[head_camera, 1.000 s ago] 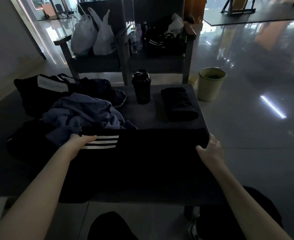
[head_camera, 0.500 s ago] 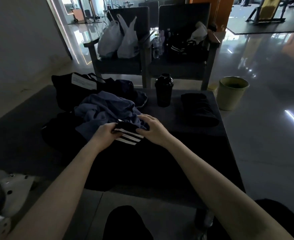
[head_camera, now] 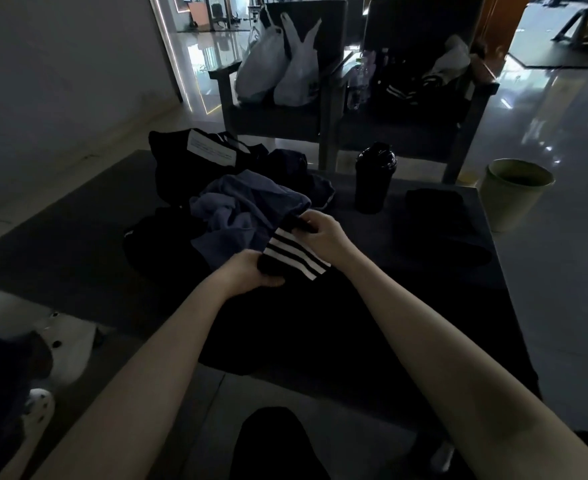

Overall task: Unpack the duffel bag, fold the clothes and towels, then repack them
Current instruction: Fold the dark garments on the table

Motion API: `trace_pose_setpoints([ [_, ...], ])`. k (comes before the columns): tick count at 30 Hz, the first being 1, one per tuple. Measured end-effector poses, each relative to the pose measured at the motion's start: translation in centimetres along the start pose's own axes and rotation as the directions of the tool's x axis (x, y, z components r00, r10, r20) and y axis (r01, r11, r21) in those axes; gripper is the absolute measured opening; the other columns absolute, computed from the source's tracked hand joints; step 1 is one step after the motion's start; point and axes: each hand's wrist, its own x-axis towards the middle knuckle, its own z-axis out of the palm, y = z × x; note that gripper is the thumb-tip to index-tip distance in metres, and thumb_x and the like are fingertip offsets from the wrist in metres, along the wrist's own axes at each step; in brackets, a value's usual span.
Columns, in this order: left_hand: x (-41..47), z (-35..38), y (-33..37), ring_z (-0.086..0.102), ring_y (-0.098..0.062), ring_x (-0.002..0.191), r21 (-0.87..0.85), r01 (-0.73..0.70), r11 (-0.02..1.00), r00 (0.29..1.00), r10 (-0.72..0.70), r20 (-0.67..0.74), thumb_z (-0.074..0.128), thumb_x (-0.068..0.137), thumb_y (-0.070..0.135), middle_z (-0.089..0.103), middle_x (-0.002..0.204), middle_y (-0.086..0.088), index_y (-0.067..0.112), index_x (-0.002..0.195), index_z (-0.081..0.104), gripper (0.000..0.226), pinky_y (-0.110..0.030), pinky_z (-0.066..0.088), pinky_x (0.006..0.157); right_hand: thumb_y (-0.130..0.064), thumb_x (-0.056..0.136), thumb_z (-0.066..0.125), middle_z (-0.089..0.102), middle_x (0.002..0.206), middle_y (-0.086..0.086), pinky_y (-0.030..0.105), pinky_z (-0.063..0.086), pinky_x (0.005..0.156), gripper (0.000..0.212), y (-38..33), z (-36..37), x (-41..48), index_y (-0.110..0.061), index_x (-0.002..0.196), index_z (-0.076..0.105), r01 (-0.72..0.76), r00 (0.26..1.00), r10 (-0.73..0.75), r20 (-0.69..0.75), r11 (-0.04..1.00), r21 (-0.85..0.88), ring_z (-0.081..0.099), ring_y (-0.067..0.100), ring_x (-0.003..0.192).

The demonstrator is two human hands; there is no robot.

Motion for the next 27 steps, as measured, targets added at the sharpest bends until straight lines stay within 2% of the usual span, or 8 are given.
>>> trace_pose_setpoints([
  [3, -1.5, 0.3, -1.3, 0.065, -0.019, 0.097, -0.114, 0.097, 0.989, 0.991, -0.086, 0.099, 0.076, 0.08, 0.024, 0.07, 0.1, -0.004, 0.009, 0.104, 0.069, 0.029, -0.029, 0.049, 0.089, -0.013, 0.086, 0.062, 0.053, 0.067, -0.01, 0.008, 0.035, 0.056, 0.013, -0.6, -0.1, 0.0, -0.02, 0.077, 0.055, 0.013, 0.995, -0.016, -0.095, 1.0, -0.026, 0.049, 0.005, 0.065],
  [7, -3.8, 0.8, -2.2, 0.068, -0.025, 0.089, -0.426, 0.17, 0.889, 0.984, -0.179, 0.02, 0.065, 0.089, 0.026, 0.071, 0.097, -0.011, 0.007, 0.101, 0.069, 0.022, -0.035, 0.051, 0.087, -0.018, 0.089, 0.058, 0.054, 0.067, -0.011, 0.01, 0.034, 0.05, 0.013, -1.1, 0.5, 0.1, -0.021, 0.078, 0.054, -0.045, 0.988, 0.031, -0.149, 0.994, -0.095, 0.053, 0.011, 0.069],
  [13, -6.0, 1.8, -2.6, 0.065, -0.018, 0.077, -0.488, 0.228, 0.843, 0.963, -0.268, -0.014, 0.068, 0.088, 0.025, 0.069, 0.084, -0.003, 0.011, 0.092, 0.067, 0.015, -0.026, 0.052, 0.071, -0.023, 0.094, 0.052, 0.063, 0.112, 0.007, 0.038, 0.044, 0.083, 0.023, -1.4, 3.1, -1.6, -0.014, 0.113, 0.058, -0.123, 0.979, 0.061, -0.193, 0.935, -0.333, 0.054, 0.029, 0.109],
  [16, -6.5, 2.0, -3.3, 0.067, -0.025, 0.089, -0.606, 0.234, 0.761, 0.95, -0.311, -0.023, 0.062, 0.091, 0.029, 0.07, 0.099, -0.01, 0.004, 0.111, 0.065, 0.032, -0.036, 0.055, 0.084, -0.025, 0.091, 0.055, 0.053, 0.128, 0.006, 0.043, 0.039, 0.095, 0.034, -1.1, 3.8, -4.3, -0.015, 0.124, 0.053, -0.059, 0.97, -0.045, -0.24, 0.911, -0.409, 0.044, 0.028, 0.12],
  [18, -6.7, 2.3, -3.6, 0.065, -0.029, 0.097, -0.596, 0.26, 0.76, 0.934, -0.355, -0.044, 0.058, 0.093, 0.032, 0.068, 0.107, -0.012, 0.004, 0.119, 0.061, 0.038, -0.04, 0.052, 0.091, -0.029, 0.091, 0.055, 0.056, 0.124, 0.006, 0.042, 0.039, 0.094, 0.032, 0.1, 4.5, -6.4, -0.017, 0.12, 0.057, 0.018, 0.987, -0.09, -0.135, 0.886, -0.463, 0.047, 0.028, 0.118],
  [22, -7.8, 3.2, -3.8, 0.065, -0.03, 0.097, -0.534, 0.418, 0.735, 0.898, -0.422, 0.123, 0.075, 0.077, 0.036, 0.066, 0.108, -0.013, 0.004, 0.117, 0.056, 0.055, -0.046, 0.053, 0.09, -0.044, 0.095, 0.044, 0.04, 0.146, 0.003, 0.046, 0.029, 0.106, 0.05, 3.1, 5.1, -9.6, -0.022, 0.139, 0.041, -0.048, 0.93, 0.263, 0.257, 0.78, -0.624, 0.036, 0.028, 0.132],
  [24, -9.2, 3.5, -3.4, 0.066, -0.027, 0.091, -0.471, 0.496, 0.73, 0.868, -0.44, 0.233, 0.08, 0.074, 0.027, 0.066, 0.102, -0.012, 0.006, 0.108, 0.056, 0.047, -0.04, 0.055, 0.077, -0.045, 0.095, 0.042, 0.024, 0.155, -0.001, 0.048, 0.02, 0.112, 0.057, 3.9, 5.0, -10.4, -0.024, 0.146, 0.028, -0.022, 0.909, 0.29, 0.3, 0.75, -0.661, 0.025, 0.027, 0.139],
  [27, -10.2, 4.1, -4.1, 0.063, -0.022, 0.086, -0.342, 0.519, 0.784, 0.855, -0.482, 0.193, 0.072, 0.083, 0.022, 0.063, 0.099, -0.007, 0.008, 0.112, 0.053, 0.038, -0.034, 0.052, 0.064, -0.047, 0.095, 0.042, 0.02, 0.157, -0.001, 0.05, 0.016, 0.114, 0.059, 3.8, 5.2, -11.3, -0.024, 0.147, 0.027, -0.009, 0.928, 0.251, 0.275, 0.754, -0.657, 0.022, 0.026, 0.141],
])
